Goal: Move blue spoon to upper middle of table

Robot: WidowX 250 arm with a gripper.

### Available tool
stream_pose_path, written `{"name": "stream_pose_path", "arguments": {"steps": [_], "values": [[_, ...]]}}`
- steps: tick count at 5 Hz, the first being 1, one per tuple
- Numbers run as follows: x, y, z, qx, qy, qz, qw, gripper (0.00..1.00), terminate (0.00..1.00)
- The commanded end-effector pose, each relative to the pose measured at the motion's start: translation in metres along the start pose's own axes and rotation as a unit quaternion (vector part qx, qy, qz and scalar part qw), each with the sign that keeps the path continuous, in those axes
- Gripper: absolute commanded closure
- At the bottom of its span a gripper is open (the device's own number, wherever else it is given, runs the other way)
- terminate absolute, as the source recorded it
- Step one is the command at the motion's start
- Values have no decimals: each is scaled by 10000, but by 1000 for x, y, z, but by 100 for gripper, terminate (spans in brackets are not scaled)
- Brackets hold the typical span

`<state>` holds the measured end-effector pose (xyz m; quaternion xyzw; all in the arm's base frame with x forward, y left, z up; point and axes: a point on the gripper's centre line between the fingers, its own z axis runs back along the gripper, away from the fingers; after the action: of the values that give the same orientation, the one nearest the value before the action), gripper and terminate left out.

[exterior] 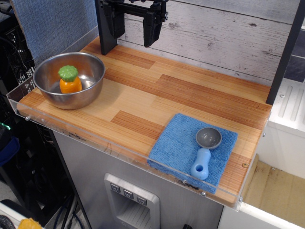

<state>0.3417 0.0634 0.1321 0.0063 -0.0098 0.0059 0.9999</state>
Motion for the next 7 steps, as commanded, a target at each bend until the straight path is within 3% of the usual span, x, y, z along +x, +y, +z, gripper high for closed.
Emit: {"name": "stream_pose_path", "arguments": {"steps": [1,3,5,7], "values": [[0,0,0,0,0,0,10000,0,0],[-28,-91,-24,39,-275,-780,9966,0,0],[-52,-127,-56,-123,-206,-965,9950,0,0],[-57,-136,-76,-427,-57,-1065,9934,0,0]]}}
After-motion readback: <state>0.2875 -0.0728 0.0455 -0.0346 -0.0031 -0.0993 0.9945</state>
